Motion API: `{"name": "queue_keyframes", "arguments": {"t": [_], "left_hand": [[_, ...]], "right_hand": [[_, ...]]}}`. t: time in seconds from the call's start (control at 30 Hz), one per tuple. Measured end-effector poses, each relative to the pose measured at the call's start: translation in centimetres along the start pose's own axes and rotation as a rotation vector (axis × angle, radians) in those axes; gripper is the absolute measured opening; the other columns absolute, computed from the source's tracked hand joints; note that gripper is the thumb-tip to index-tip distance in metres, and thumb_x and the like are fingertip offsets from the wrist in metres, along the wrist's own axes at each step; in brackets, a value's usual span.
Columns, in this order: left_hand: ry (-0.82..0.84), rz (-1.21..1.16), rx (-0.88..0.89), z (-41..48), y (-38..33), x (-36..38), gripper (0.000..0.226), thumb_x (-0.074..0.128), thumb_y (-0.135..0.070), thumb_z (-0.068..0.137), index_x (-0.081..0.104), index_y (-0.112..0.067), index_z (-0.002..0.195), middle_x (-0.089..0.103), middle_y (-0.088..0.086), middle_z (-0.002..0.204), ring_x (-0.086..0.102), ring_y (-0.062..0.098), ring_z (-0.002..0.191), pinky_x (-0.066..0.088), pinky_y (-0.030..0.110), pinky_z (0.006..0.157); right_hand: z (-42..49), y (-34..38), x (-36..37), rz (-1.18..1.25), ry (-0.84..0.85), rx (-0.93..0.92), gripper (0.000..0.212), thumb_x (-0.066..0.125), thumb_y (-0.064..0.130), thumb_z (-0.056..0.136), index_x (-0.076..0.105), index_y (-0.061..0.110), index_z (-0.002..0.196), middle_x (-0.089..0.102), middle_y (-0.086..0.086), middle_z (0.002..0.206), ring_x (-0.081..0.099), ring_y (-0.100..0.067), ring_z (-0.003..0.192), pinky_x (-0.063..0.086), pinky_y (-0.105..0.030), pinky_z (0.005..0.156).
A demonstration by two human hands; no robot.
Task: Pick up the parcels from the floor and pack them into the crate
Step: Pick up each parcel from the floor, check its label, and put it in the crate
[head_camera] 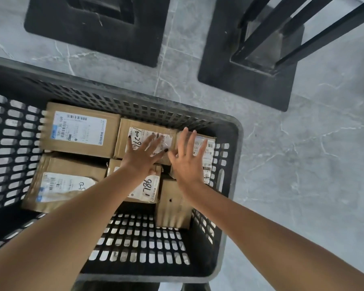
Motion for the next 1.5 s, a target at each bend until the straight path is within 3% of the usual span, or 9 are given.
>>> {"name": "queue_keyframes", "arguments": {"t": [0.23,0.47,0.57,0.7,0.83,0.93,1.07,1.27,1.5], "left_hand": [[0.033,-0.004,-0.027,-0.8,0.8,0.0,0.078,0.033,-0.059,0.092,-0.022,-0.039,0.143,-0.041,-0.002,0.147,-0.03,0.022,0.139,0.002,0.062,0.111],[0.053,0.029,-0.01,-0.3,0.8,0.5,0.082,0.034,-0.062,0.09,-0.023,-0.036,0.143,-0.048,0.001,0.141,-0.033,0.024,0.137,0.0,0.061,0.113],[0.068,0.069,0.013,-0.4,0.8,0.2,0.083,0.033,-0.061,0.091,-0.026,-0.032,0.141,-0.047,0.004,0.141,-0.034,0.026,0.137,-0.002,0.057,0.114],[0.015,0.056,0.009,-0.9,0.3,-0.4,0.084,0.041,-0.051,0.093,-0.023,-0.029,0.144,-0.04,0.007,0.146,-0.029,0.028,0.139,-0.001,0.052,0.117],[-0.215,-0.074,0.01,-3.7,-1.8,-1.3,0.077,0.059,-0.019,0.086,0.015,-0.015,0.148,0.0,0.014,0.157,0.004,0.028,0.146,0.013,0.049,0.118],[-0.393,-0.179,0.198,-7.2,-4.7,-1.0,0.05,0.076,-0.011,0.066,0.063,-0.012,0.114,0.058,0.009,0.123,0.057,0.023,0.114,0.047,0.04,0.099],[-0.039,-0.538,0.017,-10.2,-8.9,1.2,0.017,0.053,-0.012,0.091,0.057,-0.013,0.107,0.06,0.0,0.107,0.055,0.013,0.097,0.046,0.029,0.094],[0.407,-0.653,-0.358,-9.5,-12.1,6.9,0.045,0.046,-0.053,0.09,0.052,-0.018,0.117,0.055,0.003,0.127,0.042,0.023,0.127,0.031,0.041,0.108],[0.225,-0.445,-0.465,-7.1,-11.3,7.0,0.02,0.057,-0.032,0.089,0.062,-0.022,0.105,0.057,0.001,0.118,0.044,0.022,0.117,0.033,0.036,0.099]], "right_hand": [[1.2,0.7,-0.4,-0.038,0.096,-0.04,0.115,0.075,0.041,0.073,-0.008,0.022,0.15,-0.027,-0.035,0.146,-0.008,-0.059,0.135,0.013,-0.074,0.103],[2.2,0.3,4.4,0.363,-0.099,0.033,0.111,0.051,-0.017,0.077,-0.022,0.029,0.147,-0.036,-0.011,0.15,-0.023,-0.043,0.138,0.01,-0.071,0.107],[2.9,0.8,4.5,0.422,0.026,-0.026,0.117,0.058,-0.006,0.08,-0.036,0.032,0.139,-0.052,-0.005,0.14,-0.04,-0.037,0.13,-0.006,-0.068,0.108],[1.6,-1.4,4.4,0.576,0.086,-0.052,0.112,0.058,0.049,0.085,-0.035,0.021,0.14,-0.045,-0.005,0.145,-0.034,-0.032,0.137,-0.006,-0.058,0.115],[-0.4,-1.5,4.7,0.65,0.252,-0.038,0.097,0.049,0.001,0.09,-0.033,0.016,0.14,-0.046,-0.002,0.144,-0.034,-0.021,0.137,0.001,-0.044,0.12],[0.3,-2.6,3.3,0.598,0.386,-0.129,0.099,0.041,-0.013,0.08,-0.033,0.015,0.14,-0.045,-0.005,0.143,-0.033,-0.022,0.137,-0.002,-0.042,0.12],[0.6,-3.8,2.0,0.563,0.442,-0.148,0.093,0.037,-0.014,0.082,-0.025,0.016,0.145,-0.038,-0.003,0.149,-0.022,-0.023,0.143,0.012,-0.039,0.12],[-0.1,-2.4,1.3,0.604,0.447,-0.094,0.079,0.041,-0.004,0.09,-0.009,0.009,0.15,-0.024,-0.013,0.155,-0.007,-0.031,0.146,0.017,-0.046,0.118],[-2.4,-1.8,3.1,0.673,0.364,-0.14,0.061,0.046,0.007,0.092,0.021,0.01,0.148,0.005,-0.016,0.156,0.009,-0.033,0.145,0.024,-0.049,0.115]]}}
Point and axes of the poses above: each hand's wrist, its own z-axis towards the middle knuckle, its own x-axis out of the palm, y = z × x, the point moved 3 cm from there along z, towards the middle knuckle
